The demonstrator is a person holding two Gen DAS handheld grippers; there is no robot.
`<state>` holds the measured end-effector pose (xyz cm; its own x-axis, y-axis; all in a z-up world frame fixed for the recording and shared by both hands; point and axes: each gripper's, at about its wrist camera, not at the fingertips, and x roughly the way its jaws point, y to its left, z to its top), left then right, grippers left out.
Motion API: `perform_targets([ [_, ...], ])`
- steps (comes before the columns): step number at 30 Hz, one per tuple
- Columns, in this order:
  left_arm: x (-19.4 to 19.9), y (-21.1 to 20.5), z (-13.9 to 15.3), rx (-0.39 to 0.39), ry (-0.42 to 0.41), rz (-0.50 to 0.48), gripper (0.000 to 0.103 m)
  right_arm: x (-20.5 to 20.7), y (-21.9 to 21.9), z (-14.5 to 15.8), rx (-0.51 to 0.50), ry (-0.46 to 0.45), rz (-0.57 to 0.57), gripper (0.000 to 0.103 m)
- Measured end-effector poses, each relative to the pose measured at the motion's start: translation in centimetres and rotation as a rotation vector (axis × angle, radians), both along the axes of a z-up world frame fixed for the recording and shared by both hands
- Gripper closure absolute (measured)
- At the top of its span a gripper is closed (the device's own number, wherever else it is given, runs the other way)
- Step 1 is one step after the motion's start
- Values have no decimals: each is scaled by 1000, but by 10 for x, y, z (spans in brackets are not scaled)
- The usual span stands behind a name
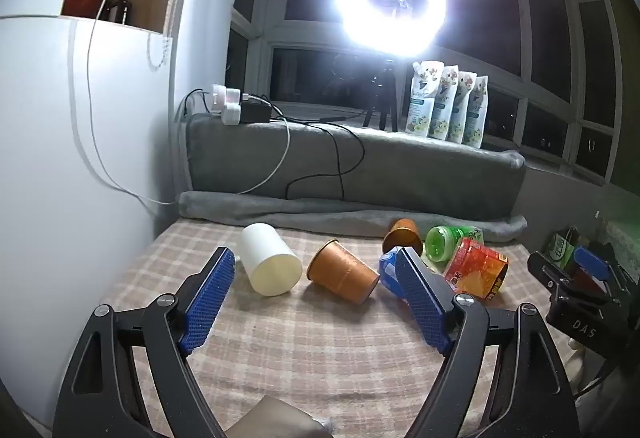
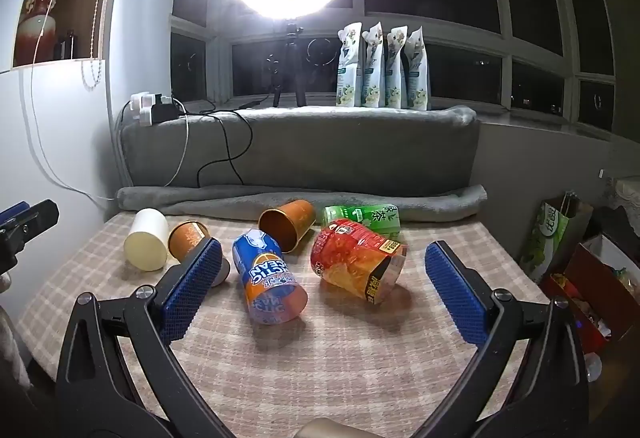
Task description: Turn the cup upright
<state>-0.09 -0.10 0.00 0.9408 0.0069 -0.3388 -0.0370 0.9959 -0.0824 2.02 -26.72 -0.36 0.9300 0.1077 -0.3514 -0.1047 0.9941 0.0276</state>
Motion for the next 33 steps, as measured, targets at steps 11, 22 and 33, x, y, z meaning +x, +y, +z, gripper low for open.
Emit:
perform_targets([
  [11, -14, -38, 2, 62, -12, -13, 21, 1, -7, 1, 2, -14, -9, 0],
  [22, 2, 7, -8, -32, 22, 12, 21, 1, -7, 1, 0, -13, -12, 0],
  [33, 0, 4, -8, -30, 21, 11, 21, 1, -7, 1, 0, -12, -13, 0],
])
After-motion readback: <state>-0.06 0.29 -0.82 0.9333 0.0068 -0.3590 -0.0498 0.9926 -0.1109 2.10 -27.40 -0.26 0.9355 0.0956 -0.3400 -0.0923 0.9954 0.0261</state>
